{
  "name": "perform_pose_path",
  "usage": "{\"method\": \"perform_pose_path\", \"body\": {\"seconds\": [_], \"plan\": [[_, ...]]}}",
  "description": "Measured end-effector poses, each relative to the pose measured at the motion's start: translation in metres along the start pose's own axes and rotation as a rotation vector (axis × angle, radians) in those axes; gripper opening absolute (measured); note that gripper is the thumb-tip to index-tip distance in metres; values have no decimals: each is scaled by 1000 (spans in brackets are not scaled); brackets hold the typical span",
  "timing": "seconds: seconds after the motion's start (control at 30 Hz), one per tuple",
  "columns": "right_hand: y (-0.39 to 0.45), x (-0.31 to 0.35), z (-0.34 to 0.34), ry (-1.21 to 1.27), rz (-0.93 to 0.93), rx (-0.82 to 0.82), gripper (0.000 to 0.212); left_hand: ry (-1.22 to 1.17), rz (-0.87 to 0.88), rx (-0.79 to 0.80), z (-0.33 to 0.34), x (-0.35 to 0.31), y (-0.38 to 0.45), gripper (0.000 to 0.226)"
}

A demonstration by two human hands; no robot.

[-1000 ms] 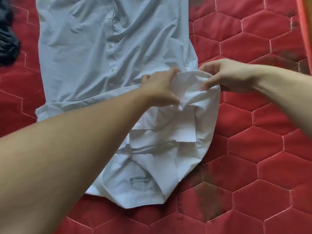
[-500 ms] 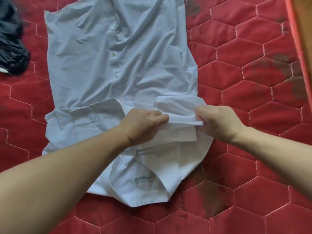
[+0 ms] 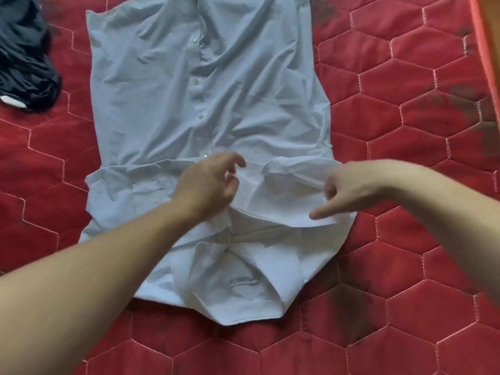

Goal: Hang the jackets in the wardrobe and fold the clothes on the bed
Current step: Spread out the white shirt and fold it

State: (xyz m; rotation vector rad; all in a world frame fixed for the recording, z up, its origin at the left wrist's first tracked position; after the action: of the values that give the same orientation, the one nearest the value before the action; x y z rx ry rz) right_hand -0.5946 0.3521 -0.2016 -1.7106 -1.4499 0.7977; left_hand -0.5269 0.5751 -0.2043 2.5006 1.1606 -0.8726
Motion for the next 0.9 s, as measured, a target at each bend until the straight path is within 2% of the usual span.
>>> {"method": "perform_pose_path", "body": {"seconds": [0.03, 0.1, 0.13, 0.17, 0.2, 0.27, 0.3, 0.37, 0.43, 0.5, 0.57, 0.63, 0.7, 0.77, 0.87, 0.9], "plan": [[2, 10, -15, 17, -24, -112, 61, 135, -23, 80, -5, 14, 5, 42], [5, 30, -42, 30, -103, -499, 42, 400, -88, 399, -11, 46, 6, 63], [9, 41, -45, -19, -136, -569, 47, 499, -115, 517, -15, 60, 4, 66], [15, 49, -41, -97, -145, -533, 55, 577, -124, 575, -19, 70, 0, 63], [23, 54, -35, -152, -155, -460, 54, 640, -116, 584, -25, 76, -3, 51], [32, 55, -30, -158, -184, -439, 26, 667, -103, 516, -39, 80, -7, 23], [32, 51, -34, -111, -179, -476, 18, 603, -121, 419, -50, 80, -7, 17], [32, 36, -44, 40, -158, -578, 22, 471, -97, 140, -78, 76, -12, 18], [27, 21, -51, 143, -82, -691, 20, 466, 111, -89, -102, 55, -26, 28], [27, 10, -51, 134, -2, -755, 15, 509, 263, -69, -106, 39, -47, 39], [30, 5, -47, 86, 78, -708, 22, 531, 265, 40, -97, 40, -62, 42], [34, 10, -44, 69, 103, -637, 40, 549, 146, 136, -84, 58, -71, 48], [35, 24, -44, 57, 76, -637, 52, 497, -13, 182, -74, 78, -74, 56], [27, 47, -49, 74, 0, -733, 57, 455, -97, 154, -71, 89, -73, 62], [6, 99, -47, 1, -272, -922, 56, 481, -151, 116, -74, 99, -61, 66], [4, 116, -42, -49, -339, -927, 57, 474, -186, 112, -76, 103, -57, 66]]}}
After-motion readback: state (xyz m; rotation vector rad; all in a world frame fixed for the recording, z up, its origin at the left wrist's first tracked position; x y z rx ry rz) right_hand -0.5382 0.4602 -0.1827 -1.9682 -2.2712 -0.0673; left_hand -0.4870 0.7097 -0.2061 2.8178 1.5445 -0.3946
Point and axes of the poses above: each hand's wrist, its own y-axis towards the middle knuckle, its own z-axis out of the palm, x = y × z, the point moved 6 cm from there along y, towards the middle knuckle, and after that the axes turned 11 degrees about z, right-handed, at the moved point
